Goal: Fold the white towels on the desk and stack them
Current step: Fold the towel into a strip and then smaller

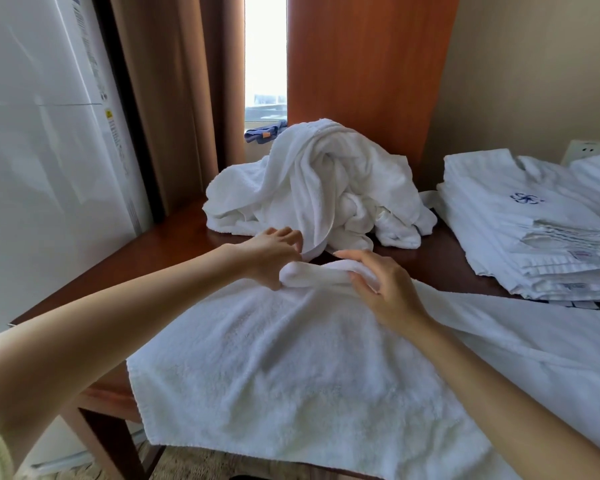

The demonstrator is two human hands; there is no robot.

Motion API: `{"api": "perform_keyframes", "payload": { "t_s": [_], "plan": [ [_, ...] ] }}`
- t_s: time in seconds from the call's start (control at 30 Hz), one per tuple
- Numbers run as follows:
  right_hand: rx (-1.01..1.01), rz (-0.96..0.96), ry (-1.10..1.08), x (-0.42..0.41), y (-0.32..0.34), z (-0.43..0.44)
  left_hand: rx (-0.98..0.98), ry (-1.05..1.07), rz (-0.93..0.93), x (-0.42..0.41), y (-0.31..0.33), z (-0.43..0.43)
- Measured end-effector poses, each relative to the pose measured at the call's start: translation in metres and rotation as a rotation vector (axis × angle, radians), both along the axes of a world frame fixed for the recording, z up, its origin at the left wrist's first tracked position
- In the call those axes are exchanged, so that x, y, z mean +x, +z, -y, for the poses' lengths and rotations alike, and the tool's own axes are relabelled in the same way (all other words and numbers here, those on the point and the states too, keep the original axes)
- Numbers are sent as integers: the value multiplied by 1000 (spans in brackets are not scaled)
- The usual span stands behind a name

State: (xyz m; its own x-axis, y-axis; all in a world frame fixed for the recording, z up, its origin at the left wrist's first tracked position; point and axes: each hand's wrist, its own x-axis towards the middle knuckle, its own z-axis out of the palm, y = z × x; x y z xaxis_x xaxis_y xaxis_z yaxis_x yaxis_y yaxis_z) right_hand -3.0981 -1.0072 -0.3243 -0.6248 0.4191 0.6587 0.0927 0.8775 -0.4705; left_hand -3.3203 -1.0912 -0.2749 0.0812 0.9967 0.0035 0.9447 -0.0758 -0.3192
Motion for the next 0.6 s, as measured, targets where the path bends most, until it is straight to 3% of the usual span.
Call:
{"api": "perform_keyframes", "payload": {
  "t_s": [0.2, 0.33, 0.6],
  "plan": [
    [81, 383, -134, 2, -12, -8, 305, 209, -165, -28, 9, 11],
    [119, 356, -236, 2, -10, -11, 388, 371, -149, -48, 8, 32],
    [271, 204, -148, 11, 11, 2, 464, 258, 93, -46, 15, 108]
  ]
}}
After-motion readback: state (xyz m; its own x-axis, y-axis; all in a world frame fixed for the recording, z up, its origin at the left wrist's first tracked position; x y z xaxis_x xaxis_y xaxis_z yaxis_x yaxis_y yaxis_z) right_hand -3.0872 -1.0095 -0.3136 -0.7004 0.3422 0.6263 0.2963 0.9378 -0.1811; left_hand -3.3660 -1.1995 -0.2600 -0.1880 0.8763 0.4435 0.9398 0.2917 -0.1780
